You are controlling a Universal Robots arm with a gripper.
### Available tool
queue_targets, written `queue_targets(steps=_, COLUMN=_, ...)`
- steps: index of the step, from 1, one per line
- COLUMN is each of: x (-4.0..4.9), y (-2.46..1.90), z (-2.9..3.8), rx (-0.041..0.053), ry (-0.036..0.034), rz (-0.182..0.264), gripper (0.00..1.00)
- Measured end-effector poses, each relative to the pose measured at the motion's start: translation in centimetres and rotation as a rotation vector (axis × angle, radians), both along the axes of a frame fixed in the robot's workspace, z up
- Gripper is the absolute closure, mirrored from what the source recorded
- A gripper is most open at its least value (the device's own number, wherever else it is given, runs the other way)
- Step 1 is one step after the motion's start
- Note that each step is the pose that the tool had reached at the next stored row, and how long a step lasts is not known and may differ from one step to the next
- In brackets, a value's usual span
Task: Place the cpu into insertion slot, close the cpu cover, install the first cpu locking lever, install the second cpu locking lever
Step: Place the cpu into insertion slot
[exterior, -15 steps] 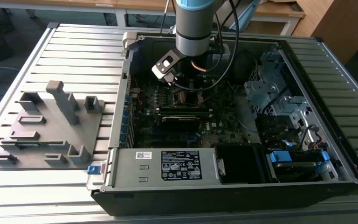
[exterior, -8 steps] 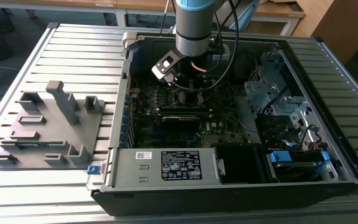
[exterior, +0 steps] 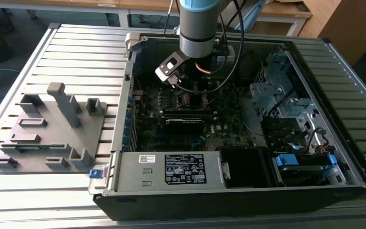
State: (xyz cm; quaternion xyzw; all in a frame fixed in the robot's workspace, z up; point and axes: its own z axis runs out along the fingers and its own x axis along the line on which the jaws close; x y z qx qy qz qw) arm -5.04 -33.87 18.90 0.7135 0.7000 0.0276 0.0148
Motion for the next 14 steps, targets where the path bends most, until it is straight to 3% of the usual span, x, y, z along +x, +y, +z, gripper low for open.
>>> queue_targets(steps=2, x=0.00, y=0.00, z=-0.01, rx=0.0000, ry=0.0002, rz=0.000, gripper=0.40)
queue_targets(steps=3, x=-0.01, y=-0.01, z=0.02, rx=-0.0008, ry=0.0007, rz=0.000, gripper=0.33)
queue_targets(steps=9, x=-0.01, y=-0.02, z=0.24, rx=-0.0014, ry=0.0010, rz=0.000, gripper=0.33)
queue_targets(steps=14, x=-0.02, y=-0.02, z=0.94, rx=-0.0014, ry=0.0010, rz=0.000, gripper=0.33)
